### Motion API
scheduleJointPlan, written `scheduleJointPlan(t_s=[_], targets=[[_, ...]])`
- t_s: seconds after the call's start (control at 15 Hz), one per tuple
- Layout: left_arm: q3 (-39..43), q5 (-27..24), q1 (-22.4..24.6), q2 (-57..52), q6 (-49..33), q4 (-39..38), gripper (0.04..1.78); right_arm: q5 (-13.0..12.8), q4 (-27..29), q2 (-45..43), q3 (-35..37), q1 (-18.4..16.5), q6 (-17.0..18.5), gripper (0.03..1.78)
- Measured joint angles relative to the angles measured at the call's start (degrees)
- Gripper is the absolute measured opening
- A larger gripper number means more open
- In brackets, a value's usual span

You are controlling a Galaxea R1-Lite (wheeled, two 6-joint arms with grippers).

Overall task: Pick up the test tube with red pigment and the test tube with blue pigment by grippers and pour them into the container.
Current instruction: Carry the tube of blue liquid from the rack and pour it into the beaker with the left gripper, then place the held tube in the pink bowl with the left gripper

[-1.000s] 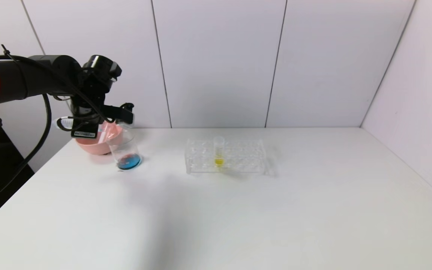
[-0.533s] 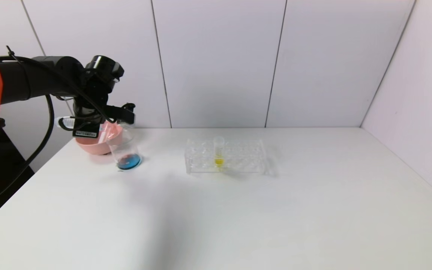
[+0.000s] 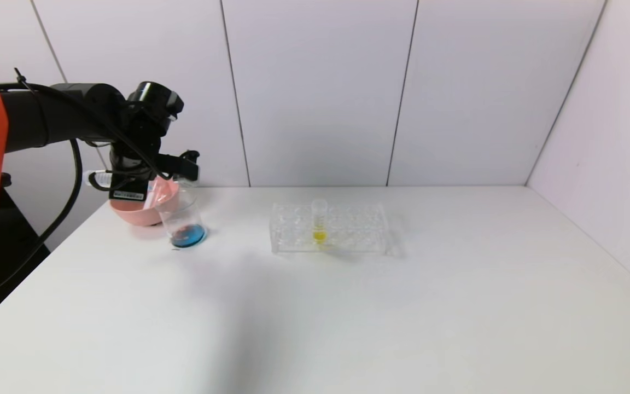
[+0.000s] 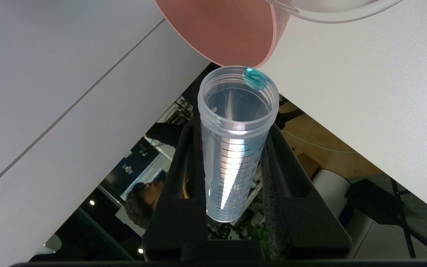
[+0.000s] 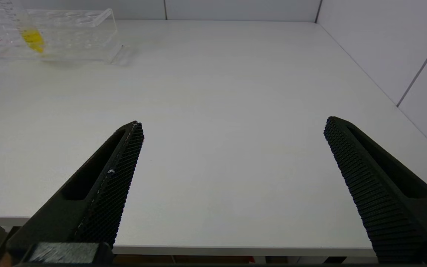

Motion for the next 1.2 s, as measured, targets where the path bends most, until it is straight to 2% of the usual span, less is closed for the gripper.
scheduleJointPlan(t_s=[0.27, 0.47, 0.87, 1.0, 1.2], targets=[[0.0, -3.85, 0.16, -0.62, -1.48, -0.49, 0.44, 0.0, 0.0, 0.0, 0.0, 0.0, 0.0, 1.77], [0.0, -9.84, 0.94, -0.79, -9.37, -2.43, 0.44, 0.0, 0.0, 0.0, 0.0, 0.0, 0.0, 1.77], [-0.02, -27.7, 4.49, -2.72, -37.89, -4.02, 0.44, 0.0, 0.0, 0.0, 0.0, 0.0, 0.0, 1.77], [-0.02, -30.88, 5.53, -4.21, -48.69, -5.27, 0.44, 0.0, 0.0, 0.0, 0.0, 0.0, 0.0, 1.77], [-0.02, -31.81, 7.39, -6.12, -63.22, -12.4, 0.44, 0.0, 0.0, 0.0, 0.0, 0.0, 0.0, 1.77]])
